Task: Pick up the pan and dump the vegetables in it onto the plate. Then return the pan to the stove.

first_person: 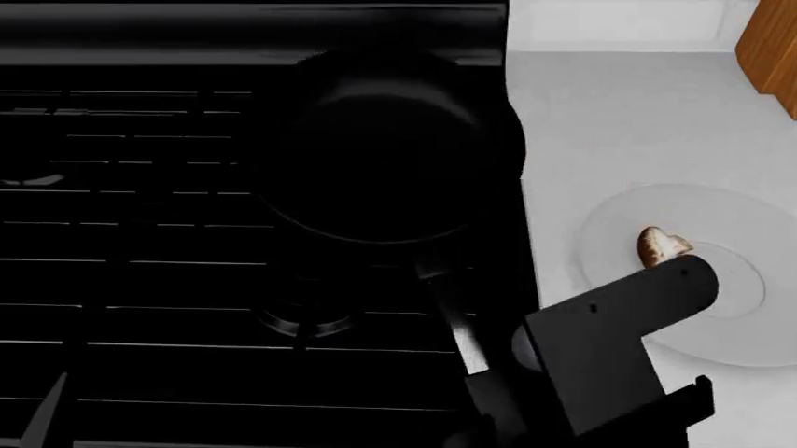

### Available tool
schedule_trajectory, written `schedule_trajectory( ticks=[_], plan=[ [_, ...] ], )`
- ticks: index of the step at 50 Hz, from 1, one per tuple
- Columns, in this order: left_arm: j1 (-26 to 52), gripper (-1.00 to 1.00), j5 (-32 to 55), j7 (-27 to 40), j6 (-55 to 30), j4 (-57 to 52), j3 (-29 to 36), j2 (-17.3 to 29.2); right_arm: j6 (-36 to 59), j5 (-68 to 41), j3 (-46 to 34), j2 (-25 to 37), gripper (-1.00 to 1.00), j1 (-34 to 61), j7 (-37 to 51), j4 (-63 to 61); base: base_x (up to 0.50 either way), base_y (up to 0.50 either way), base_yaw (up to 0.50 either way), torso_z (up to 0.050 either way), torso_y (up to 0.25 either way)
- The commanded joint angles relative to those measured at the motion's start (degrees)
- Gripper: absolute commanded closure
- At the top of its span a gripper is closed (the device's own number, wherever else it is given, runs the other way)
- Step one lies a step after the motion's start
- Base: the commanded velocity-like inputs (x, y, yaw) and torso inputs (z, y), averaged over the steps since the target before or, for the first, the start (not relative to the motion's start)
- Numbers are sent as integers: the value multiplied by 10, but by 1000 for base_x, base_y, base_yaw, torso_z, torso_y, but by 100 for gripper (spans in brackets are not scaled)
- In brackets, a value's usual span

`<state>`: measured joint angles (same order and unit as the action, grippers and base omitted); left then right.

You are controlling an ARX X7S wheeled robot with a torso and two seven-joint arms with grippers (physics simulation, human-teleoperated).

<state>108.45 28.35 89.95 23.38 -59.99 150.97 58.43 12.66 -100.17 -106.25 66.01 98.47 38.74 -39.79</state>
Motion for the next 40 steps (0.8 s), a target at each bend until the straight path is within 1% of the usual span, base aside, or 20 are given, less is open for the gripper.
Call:
schedule_trajectory(
  ticks=[1,8,12,18,29,34,40],
  plan=[
    [-7,-100,-1,0,-1,0,-7,-1,78,25,56,-11,100,84,-2,-7,0,0,0,0,0],
    [-4,-100,-8,0,2,0,2,5,63,44,54,-36,100,63,-5,0,0,0,0,0,3],
    [-11,-100,-6,0,-2,0,-6,2,48,47,59,-42,100,57,-9,-2,0,0,0,3,3],
    [-6,-100,-11,0,2,0,4,4,19,67,56,-52,100,25,-23,8,0,0,0,0,2],
    [-3,-100,-6,0,1,0,3,0,-29,101,43,-72,100,-42,-48,40,0,0,0,1,3],
    [2,-100,-5,0,2,0,6,-2,-32,97,45,-74,100,-44,-60,60,0,0,0,0,2],
    [9,-100,-6,0,5,0,11,-1,-51,110,41,-94,100,-71,-77,87,0,0,0,2,2]
  ],
)
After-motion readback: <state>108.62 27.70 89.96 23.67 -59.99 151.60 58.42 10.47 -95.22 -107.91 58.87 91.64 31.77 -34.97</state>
